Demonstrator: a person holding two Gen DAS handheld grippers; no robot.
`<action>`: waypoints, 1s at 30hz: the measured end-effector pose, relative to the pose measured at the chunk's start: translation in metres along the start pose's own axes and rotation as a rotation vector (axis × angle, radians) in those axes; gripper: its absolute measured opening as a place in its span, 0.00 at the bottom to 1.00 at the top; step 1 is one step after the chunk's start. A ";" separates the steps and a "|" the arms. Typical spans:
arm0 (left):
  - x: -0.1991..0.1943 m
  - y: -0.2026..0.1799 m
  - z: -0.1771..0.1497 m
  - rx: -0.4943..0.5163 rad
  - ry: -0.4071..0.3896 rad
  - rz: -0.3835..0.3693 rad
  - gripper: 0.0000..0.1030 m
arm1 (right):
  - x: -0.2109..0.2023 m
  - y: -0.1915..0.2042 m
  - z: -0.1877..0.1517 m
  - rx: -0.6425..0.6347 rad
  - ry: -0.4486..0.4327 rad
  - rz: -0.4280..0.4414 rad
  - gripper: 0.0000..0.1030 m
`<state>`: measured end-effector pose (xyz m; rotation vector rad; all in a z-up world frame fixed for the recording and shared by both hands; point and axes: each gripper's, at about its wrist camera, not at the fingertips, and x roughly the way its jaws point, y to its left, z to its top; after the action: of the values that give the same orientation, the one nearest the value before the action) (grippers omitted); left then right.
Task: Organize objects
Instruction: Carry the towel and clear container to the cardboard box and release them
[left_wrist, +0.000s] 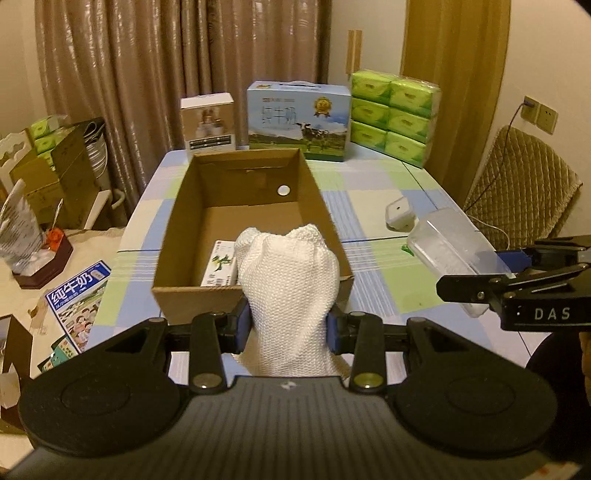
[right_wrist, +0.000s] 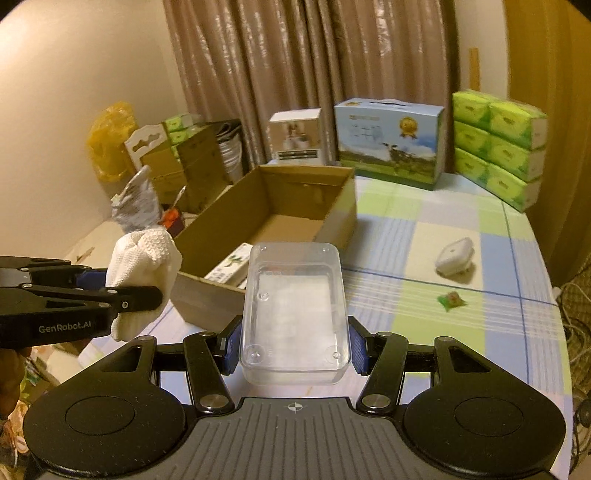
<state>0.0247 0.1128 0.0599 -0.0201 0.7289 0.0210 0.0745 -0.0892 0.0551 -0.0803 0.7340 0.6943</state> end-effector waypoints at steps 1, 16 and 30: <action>-0.001 0.003 0.000 -0.004 -0.001 0.002 0.33 | 0.001 0.003 0.001 -0.004 0.001 0.002 0.51; 0.002 0.018 -0.001 -0.037 -0.002 0.000 0.33 | 0.015 0.019 0.008 -0.041 0.009 0.016 0.51; 0.029 0.045 0.026 -0.043 0.002 0.001 0.33 | 0.047 0.018 0.029 -0.041 0.020 0.024 0.51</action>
<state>0.0625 0.1593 0.0600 -0.0611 0.7302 0.0375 0.1062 -0.0401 0.0498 -0.1160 0.7405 0.7326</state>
